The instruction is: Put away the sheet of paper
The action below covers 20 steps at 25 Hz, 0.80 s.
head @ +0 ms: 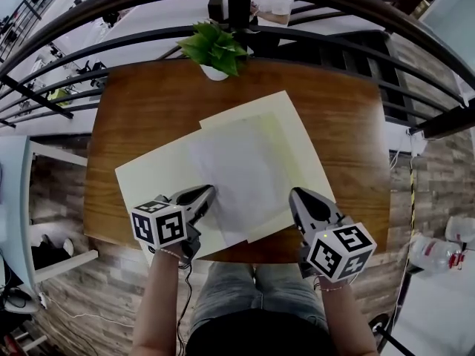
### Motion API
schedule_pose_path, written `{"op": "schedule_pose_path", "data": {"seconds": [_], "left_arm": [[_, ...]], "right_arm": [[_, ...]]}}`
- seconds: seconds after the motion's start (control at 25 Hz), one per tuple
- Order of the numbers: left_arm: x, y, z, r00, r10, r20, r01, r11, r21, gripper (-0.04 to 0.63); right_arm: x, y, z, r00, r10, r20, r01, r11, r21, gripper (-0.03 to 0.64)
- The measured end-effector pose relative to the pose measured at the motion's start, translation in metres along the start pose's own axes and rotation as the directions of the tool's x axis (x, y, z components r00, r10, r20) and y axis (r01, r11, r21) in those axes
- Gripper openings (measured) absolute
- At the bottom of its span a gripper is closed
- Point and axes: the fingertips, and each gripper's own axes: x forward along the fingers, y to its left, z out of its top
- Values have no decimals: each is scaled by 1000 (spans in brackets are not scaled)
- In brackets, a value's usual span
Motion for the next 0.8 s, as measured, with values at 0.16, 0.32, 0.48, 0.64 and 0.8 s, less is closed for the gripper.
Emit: {"op": "schedule_pose_path", "data": {"seconds": [0.16, 0.32, 0.48, 0.64, 0.8], "left_arm": [[15, -11, 5, 1000, -24, -9, 24, 1000, 6, 18], [27, -19, 6, 999, -45, -22, 45, 999, 9, 18], [36, -23, 7, 998, -54, -32, 54, 998, 12, 18], [43, -24, 6, 997, -60, -49, 61, 998, 14, 18], [51, -25, 6, 996, -72, -62, 72, 997, 8, 20]], "right_arm": [[-2, -7, 4, 1000, -9, 5, 9, 1000, 3, 28], [-5, -14, 5, 1000, -21, 7, 21, 1000, 7, 28], [-7, -19, 5, 1000, -28, 6, 28, 1000, 10, 28], [-8, -24, 4, 999, -37, 2, 37, 999, 16, 28], [-7, -27, 3, 999, -43, -1, 43, 999, 19, 28]]}}
